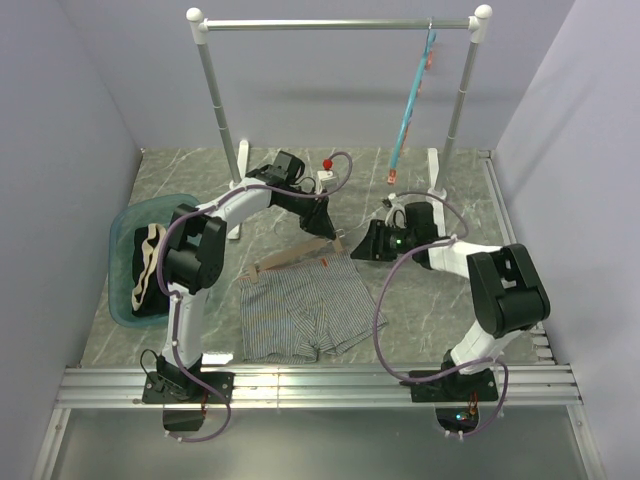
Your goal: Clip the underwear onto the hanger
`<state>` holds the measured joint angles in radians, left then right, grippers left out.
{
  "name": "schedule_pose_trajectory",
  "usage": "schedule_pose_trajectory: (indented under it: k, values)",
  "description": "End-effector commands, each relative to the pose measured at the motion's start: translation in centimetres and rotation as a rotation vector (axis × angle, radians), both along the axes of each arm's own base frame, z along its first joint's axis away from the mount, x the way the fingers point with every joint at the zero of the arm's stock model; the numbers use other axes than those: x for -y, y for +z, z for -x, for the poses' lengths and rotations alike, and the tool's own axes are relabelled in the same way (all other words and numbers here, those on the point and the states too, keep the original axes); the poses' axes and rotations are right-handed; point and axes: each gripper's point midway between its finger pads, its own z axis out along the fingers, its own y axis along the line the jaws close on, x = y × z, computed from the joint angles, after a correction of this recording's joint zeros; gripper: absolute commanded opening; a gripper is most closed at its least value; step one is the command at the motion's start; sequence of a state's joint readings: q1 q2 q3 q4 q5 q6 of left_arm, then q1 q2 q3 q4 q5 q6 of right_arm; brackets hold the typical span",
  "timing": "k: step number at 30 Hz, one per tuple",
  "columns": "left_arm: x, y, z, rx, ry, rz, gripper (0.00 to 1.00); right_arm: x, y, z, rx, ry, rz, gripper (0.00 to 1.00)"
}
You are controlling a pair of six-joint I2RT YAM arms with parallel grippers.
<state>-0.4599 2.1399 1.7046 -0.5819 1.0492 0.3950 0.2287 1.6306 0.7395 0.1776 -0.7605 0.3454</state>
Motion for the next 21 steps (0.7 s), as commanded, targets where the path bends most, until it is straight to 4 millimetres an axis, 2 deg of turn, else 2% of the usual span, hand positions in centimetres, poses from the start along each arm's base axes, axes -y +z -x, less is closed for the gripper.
schedule_pose_trajectory:
  k: [1,8,14,17,20,21]
  values:
    - [0.6,0.8,-0.3,0.023,-0.007,0.028,0.0,-0.1,-0.1,-3.5,-0.004,-0.128,0.049,0.55]
    - [0.5,0.7,-0.5,0.019,0.002,0.025,0.0,-0.8,-3.0,-3.9,-0.102,-0.144,0.031,0.57]
    - [0.4,0.5,-0.4,0.013,-0.001,0.022,0.0,-1.9,-4.0,-3.6,-0.147,-0.097,-0.031,0.54]
    - [0.3,0.4,-0.4,0.007,0.001,0.02,0.0,-2.3,-4.2,-3.6,-0.153,-0.074,-0.059,0.5]
    - [0.2,0.4,-0.5,-0.003,0.008,0.02,0.0,-2.5,-5.0,-3.2,-0.185,-0.057,-0.078,0.4]
    - [0.2,0.3,-0.5,-0.005,0.008,0.019,0.0,-2.8,-4.9,-3.1,-0.181,-0.038,-0.093,0.32]
